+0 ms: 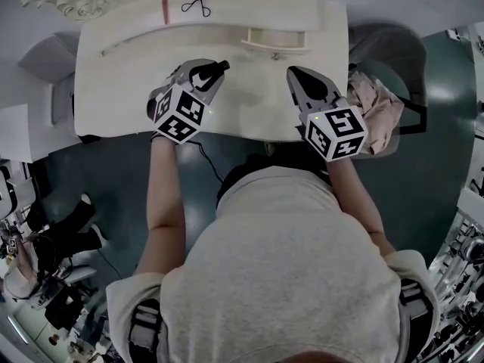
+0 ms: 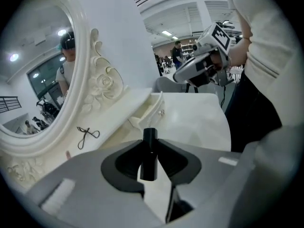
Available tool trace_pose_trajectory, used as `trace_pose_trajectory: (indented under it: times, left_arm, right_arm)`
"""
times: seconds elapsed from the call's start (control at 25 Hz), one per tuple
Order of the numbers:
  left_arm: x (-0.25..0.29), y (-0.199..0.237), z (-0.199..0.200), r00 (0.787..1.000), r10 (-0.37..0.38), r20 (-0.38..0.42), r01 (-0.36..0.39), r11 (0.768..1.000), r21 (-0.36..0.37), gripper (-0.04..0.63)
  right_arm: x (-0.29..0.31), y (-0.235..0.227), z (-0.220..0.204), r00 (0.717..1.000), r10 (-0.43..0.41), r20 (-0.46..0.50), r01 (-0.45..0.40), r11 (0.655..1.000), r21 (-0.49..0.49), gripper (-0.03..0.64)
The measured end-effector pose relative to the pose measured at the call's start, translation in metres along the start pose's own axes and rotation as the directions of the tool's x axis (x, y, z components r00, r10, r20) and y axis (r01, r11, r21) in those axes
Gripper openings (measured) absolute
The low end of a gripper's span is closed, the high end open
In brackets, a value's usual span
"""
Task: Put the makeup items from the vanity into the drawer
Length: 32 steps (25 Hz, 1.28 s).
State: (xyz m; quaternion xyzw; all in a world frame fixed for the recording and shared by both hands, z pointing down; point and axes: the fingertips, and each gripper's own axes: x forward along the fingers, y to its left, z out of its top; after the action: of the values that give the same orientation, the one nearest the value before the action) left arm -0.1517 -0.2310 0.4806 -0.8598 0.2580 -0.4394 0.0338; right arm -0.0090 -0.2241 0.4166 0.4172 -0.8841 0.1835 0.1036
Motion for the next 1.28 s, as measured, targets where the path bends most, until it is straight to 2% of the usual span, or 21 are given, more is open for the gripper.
trace_pose_trajectory:
  times: [0.2, 0.28, 0.44, 0.68, 1.0, 1.28]
  left_arm:
    - [-0.003, 0.019, 0.040, 0.997, 0.055, 0.058, -0.058, 0.997, 0.051, 0.106]
    - [-0.002, 0.022, 0.053, 0.995, 0.060, 0.085, -0.064, 0.997, 0.050, 0.106]
    - [0.007, 0.024, 0.079, 0.989, 0.058, 0.132, -0.063, 0.997, 0.035, 0.106]
    - [0.030, 0.019, 0.110, 0.987, 0.025, 0.158, -0.035, 0.997, 0.064, 0.106]
    - [0.057, 0.019, 0.138, 0.988, -0.018, 0.155, -0.007, 0.987, 0.158, 0.106]
    - [0.084, 0.011, 0.142, 0.991, -0.081, 0.103, 0.055, 0.971, 0.232, 0.106]
  right_arm:
    - [-0.004, -0.008, 0.011, 1.000, -0.001, 0.031, 0.001, 1.000, -0.007, 0.008]
    - [-0.007, -0.014, 0.014, 0.999, -0.006, 0.041, 0.007, 1.000, -0.008, 0.008]
    - [-0.013, -0.026, 0.019, 0.998, -0.016, 0.057, 0.016, 1.000, -0.005, 0.008]
    - [-0.019, -0.041, 0.020, 0.997, -0.030, 0.066, 0.029, 1.000, 0.009, 0.008]
    - [-0.021, -0.067, 0.017, 0.996, -0.066, 0.055, 0.065, 0.998, 0.020, 0.008]
    - [-0.016, -0.082, 0.017, 0.996, -0.075, 0.046, 0.074, 0.997, 0.030, 0.008]
